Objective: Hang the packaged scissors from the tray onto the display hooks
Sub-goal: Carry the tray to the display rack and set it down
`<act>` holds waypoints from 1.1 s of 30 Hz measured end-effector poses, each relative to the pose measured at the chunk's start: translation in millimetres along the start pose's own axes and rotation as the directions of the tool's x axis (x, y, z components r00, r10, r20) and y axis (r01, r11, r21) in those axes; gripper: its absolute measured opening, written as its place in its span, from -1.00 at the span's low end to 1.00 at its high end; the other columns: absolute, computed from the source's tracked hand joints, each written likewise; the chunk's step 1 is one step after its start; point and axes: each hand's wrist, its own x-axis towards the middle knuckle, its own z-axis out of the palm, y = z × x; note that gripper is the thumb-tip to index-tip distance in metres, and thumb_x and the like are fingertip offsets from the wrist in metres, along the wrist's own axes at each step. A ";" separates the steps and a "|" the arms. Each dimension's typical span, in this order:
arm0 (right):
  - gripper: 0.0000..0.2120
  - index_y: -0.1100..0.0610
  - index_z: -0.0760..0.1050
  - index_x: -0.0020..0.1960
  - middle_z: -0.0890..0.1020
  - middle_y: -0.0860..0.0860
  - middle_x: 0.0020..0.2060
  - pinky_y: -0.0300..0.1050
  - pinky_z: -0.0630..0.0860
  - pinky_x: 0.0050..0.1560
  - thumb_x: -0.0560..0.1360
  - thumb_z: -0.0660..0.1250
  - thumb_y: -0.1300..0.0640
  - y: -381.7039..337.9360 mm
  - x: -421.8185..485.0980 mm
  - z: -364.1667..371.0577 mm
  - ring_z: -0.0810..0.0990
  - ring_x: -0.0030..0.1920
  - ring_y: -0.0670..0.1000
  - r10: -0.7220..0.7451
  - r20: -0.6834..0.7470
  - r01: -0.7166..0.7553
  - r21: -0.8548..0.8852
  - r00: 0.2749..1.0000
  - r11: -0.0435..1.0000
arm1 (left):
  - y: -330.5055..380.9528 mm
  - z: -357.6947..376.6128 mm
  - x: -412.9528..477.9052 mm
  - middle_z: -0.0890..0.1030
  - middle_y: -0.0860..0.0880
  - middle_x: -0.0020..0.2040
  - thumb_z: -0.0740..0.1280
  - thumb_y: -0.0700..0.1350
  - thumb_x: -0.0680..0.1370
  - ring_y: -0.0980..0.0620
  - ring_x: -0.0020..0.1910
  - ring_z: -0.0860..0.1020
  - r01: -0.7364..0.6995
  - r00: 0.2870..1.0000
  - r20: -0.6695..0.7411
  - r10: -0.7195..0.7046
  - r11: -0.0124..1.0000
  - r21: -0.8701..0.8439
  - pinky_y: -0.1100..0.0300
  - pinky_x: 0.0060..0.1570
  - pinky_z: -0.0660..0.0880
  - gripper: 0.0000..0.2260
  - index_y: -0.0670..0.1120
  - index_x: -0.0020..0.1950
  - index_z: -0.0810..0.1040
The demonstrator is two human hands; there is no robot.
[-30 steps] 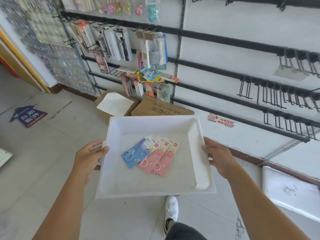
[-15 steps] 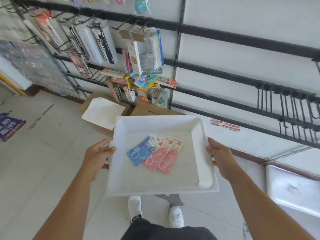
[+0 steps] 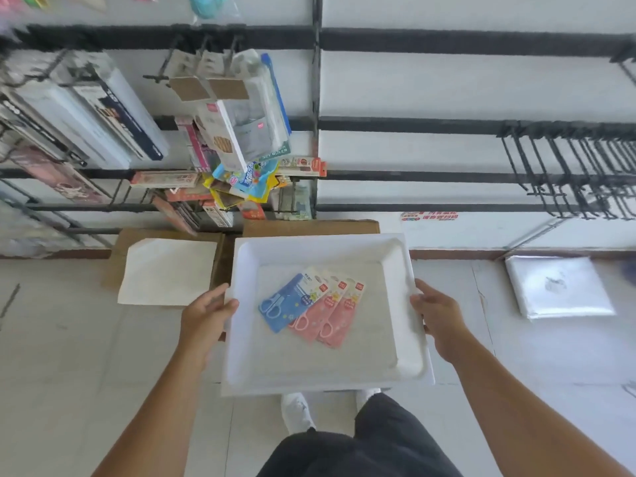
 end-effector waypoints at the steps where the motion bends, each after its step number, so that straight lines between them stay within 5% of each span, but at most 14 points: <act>1: -0.63 -0.02 0.59 0.34 0.67 -0.09 -0.06 -0.17 0.51 -0.16 0.64 0.23 0.28 -0.4 2.4 4.2 0.61 -0.11 -0.04 0.006 -0.019 -0.006 0.002 1.000 1.000 | 1.4 1.3 7.5 0.63 -0.11 0.22 0.43 -0.24 0.54 -0.05 0.09 0.62 0.009 1.000 0.005 -0.009 1.000 0.005 0.24 -0.21 0.50 -0.57 -0.05 0.41 0.53; 6: -0.61 -0.01 0.60 0.33 0.68 -0.08 -0.10 -0.20 0.51 -0.16 0.62 0.22 0.30 -5.5 30.9 20.8 0.60 -0.13 -0.03 0.048 -0.040 -0.048 0.006 0.998 0.999 | 7.4 14.4 40.2 0.59 -0.04 0.19 0.41 -0.25 0.56 -0.07 0.10 0.60 0.078 0.997 -0.007 -0.077 0.997 0.030 0.19 -0.18 0.52 -0.55 -0.04 0.44 0.50; 10: -0.58 0.00 0.58 0.37 0.64 -0.04 -0.15 -0.17 0.52 -0.08 0.61 0.22 0.31 -5.8 64.8 29.0 0.58 -0.13 0.01 0.089 0.007 -0.089 -0.039 0.996 0.995 | 4.9 26.3 63.0 0.62 -0.07 0.32 0.41 -0.28 0.54 -0.11 0.19 0.62 0.145 0.989 -0.025 -0.144 0.988 0.049 0.04 0.06 0.57 -0.49 -0.02 0.48 0.47; 17: -0.54 0.02 0.51 0.44 0.58 -0.05 -0.22 -0.24 0.47 -0.24 0.62 0.20 0.34 -4.1 109.0 50.1 0.54 -0.25 -0.05 0.153 -0.020 -0.154 -0.037 0.988 0.987 | -2.6 50.1 101.1 0.54 -0.02 0.41 0.39 -0.25 0.56 -0.09 0.27 0.57 0.186 0.981 -0.063 -0.181 0.979 0.085 -0.04 0.22 0.53 -0.47 0.01 0.51 0.41; 33: -0.41 0.03 0.51 0.41 0.56 -0.05 -0.07 -0.22 0.50 -0.22 0.54 0.07 0.47 0.9 152.3 88.9 0.55 -0.22 0.00 0.142 -0.165 -0.144 0.000 0.976 0.990 | -6.9 68.5 180.4 0.48 0.01 0.46 0.24 -0.43 0.56 -0.04 0.31 0.51 0.143 0.985 0.078 -0.157 0.978 0.152 0.06 0.22 0.47 -0.38 -0.01 0.57 0.30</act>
